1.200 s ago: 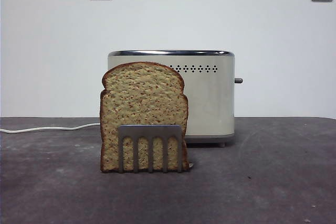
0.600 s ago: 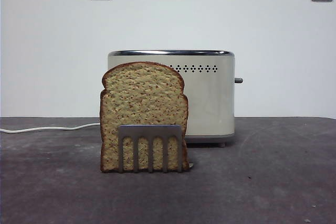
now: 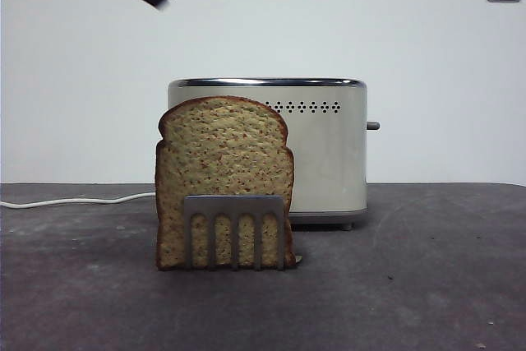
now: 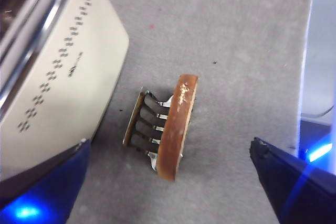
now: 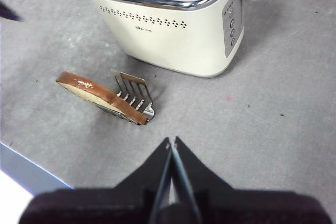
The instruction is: Pick up a slice of bread from the rack,put the bread on the toaster,press the button
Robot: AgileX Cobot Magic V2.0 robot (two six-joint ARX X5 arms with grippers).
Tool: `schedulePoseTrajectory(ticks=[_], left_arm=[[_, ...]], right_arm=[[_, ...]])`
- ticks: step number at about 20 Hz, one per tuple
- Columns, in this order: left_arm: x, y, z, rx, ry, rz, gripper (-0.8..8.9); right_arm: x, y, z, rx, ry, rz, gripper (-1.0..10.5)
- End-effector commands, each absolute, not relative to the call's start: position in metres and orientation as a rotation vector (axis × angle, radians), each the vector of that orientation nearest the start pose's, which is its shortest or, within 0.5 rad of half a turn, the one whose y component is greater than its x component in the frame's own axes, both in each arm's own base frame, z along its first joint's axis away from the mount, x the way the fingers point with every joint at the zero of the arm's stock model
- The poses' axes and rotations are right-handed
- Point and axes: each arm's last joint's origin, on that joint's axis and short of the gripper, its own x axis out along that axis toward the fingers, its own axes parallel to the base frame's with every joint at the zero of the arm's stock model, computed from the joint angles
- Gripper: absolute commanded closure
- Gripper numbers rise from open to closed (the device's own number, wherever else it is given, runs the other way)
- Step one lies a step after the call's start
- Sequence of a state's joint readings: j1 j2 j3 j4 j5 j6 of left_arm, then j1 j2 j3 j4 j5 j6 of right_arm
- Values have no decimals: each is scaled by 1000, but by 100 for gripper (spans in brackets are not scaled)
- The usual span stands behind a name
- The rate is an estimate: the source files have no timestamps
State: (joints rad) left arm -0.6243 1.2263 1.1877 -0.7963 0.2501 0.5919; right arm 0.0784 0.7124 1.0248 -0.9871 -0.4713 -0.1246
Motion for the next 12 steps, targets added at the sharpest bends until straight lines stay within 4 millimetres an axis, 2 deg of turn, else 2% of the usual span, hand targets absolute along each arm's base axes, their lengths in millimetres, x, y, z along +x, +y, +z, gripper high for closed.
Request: schedulePoseTrajectory(ticks=[1,4,8,12], left_arm=[[206,-166,313,773,584,-1093,275],[222,-185,290,820,627,-1112,275],[233,-196,270,842,675,-1113,290],[233,-198,267,849,685,-1117,673]], right_arm=[[107,22,350,7,629,574,958],[107,22,350,7,629,574,958],[107,22,350,7,629,574,958],[107,22,350,7,629,574,958]])
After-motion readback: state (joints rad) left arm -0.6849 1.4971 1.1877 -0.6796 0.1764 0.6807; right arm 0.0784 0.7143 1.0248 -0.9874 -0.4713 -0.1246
